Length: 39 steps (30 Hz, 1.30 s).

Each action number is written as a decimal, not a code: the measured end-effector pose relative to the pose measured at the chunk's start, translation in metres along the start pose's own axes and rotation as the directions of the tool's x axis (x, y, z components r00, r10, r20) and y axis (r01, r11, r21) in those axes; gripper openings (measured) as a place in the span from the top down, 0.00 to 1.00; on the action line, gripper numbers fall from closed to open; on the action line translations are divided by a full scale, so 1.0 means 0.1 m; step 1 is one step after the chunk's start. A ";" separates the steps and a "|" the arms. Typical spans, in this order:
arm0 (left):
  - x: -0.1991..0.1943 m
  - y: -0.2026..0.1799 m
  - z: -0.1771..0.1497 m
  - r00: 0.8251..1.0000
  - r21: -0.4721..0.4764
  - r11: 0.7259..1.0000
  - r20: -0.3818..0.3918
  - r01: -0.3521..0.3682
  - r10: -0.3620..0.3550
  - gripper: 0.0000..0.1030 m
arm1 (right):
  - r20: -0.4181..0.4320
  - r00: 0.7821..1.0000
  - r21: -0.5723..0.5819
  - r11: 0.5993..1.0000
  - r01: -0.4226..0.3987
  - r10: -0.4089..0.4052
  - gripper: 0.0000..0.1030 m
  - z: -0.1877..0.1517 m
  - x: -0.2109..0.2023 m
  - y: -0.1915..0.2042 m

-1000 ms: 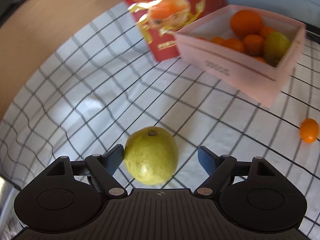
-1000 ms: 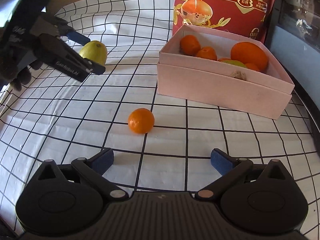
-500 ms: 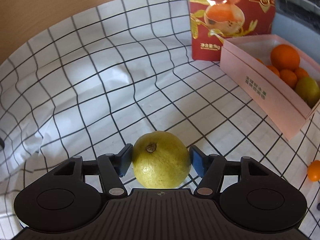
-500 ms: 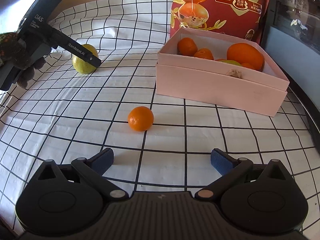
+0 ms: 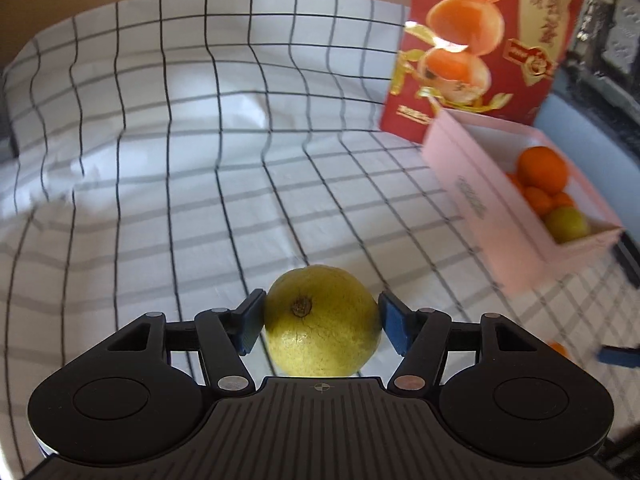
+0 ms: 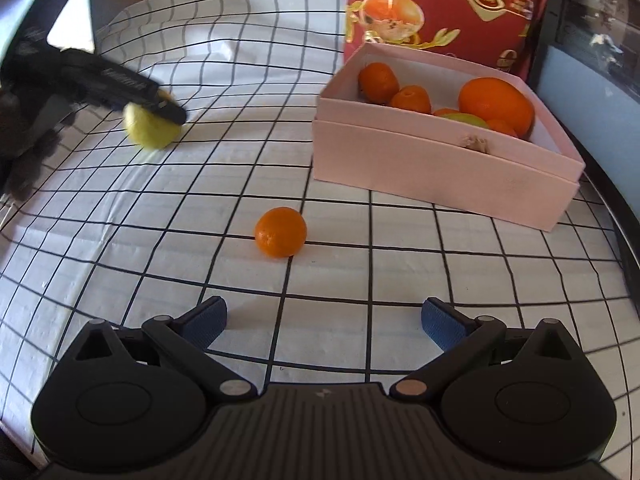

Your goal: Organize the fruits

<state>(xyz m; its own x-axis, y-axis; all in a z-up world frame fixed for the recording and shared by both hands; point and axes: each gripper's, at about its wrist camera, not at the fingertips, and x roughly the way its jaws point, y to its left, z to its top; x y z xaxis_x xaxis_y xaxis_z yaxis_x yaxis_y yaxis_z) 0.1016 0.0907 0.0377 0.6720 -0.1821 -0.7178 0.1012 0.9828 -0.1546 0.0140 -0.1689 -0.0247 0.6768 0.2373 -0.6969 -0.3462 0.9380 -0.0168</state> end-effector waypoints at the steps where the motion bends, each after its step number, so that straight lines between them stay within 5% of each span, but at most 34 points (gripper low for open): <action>1: -0.07 -0.02 -0.07 1.000 -0.025 0.999 0.006 0.020 -0.020 0.35 | -0.002 1.000 0.003 1.000 0.005 -0.005 0.00 -0.01 -0.01 0.01; 6: -0.36 -0.19 -0.44 0.993 -0.119 0.985 0.017 0.121 -0.120 0.35 | 0.001 1.000 -0.024 0.999 0.031 -0.031 0.01 0.03 -0.06 0.02; 11: -0.43 -0.36 -0.69 0.992 -0.128 0.984 -0.014 0.126 -0.129 0.35 | 0.028 1.000 -0.060 0.998 0.016 -0.014 0.02 0.11 -0.11 0.06; 20: -0.52 -0.48 -0.79 0.998 -0.093 0.993 -0.011 0.067 -0.068 0.35 | -0.003 0.999 0.042 0.999 -0.032 0.033 0.31 0.32 0.15 0.02; 30: -0.54 -0.54 -0.82 0.999 -0.074 0.996 -0.013 0.044 -0.045 0.35 | 0.000 1.000 -0.089 0.996 -0.029 0.029 0.71 0.36 0.14 0.24; 39: -0.60 -0.53 -0.88 0.998 -0.064 0.997 -0.019 0.051 -0.052 0.35 | -0.016 0.999 -0.044 0.998 -0.043 0.042 0.72 0.19 -0.09 0.11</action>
<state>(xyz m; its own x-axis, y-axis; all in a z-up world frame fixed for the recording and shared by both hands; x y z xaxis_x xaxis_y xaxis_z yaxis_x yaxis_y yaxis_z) -0.0086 0.0470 0.0287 0.6519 -0.2336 -0.7214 0.0882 0.9683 -0.2338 0.0165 -0.1555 -0.0048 0.6510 0.2728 -0.7084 -0.4036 0.9147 -0.0186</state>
